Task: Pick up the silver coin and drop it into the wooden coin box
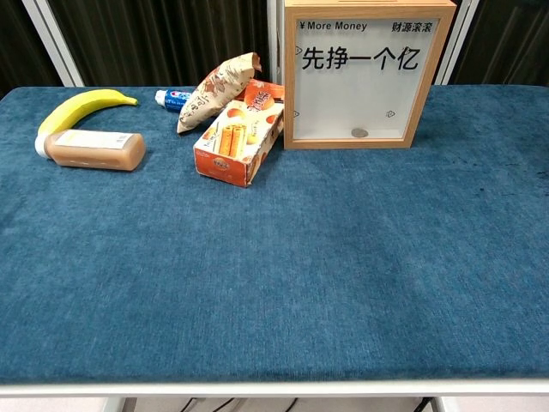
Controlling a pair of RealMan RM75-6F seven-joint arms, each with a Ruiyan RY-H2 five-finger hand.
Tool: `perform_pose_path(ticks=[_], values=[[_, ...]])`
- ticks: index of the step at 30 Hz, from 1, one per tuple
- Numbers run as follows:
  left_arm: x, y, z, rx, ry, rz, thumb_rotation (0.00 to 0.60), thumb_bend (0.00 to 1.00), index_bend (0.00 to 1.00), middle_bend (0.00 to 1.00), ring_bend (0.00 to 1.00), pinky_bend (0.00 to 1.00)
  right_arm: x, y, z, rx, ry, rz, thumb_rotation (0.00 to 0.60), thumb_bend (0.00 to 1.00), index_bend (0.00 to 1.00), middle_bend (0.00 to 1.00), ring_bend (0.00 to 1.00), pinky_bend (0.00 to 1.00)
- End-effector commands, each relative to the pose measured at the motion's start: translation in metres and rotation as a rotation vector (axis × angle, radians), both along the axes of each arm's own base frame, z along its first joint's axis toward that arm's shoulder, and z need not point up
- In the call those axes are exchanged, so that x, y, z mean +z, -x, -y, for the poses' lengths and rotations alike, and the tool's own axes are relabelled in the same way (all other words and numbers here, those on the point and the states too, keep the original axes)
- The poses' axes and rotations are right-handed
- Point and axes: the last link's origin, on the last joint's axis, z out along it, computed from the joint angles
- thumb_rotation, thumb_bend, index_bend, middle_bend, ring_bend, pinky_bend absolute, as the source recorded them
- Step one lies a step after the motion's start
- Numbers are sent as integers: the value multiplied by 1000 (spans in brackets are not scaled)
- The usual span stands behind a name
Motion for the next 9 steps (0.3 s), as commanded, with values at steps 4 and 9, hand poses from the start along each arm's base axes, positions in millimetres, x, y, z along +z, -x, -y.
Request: perform_pose_path(ticks=[4,9], values=[[-1,0,0,3,-4,-15,600,108,12,0,0,0,9,124,-122,-137,19,-27,600,336,0,0,0,0],[-2,4,1,20,-5,-21,600,108,12,0,0,0,3,149,-155,-186,28,-8,600,334,0,0,0,0]])
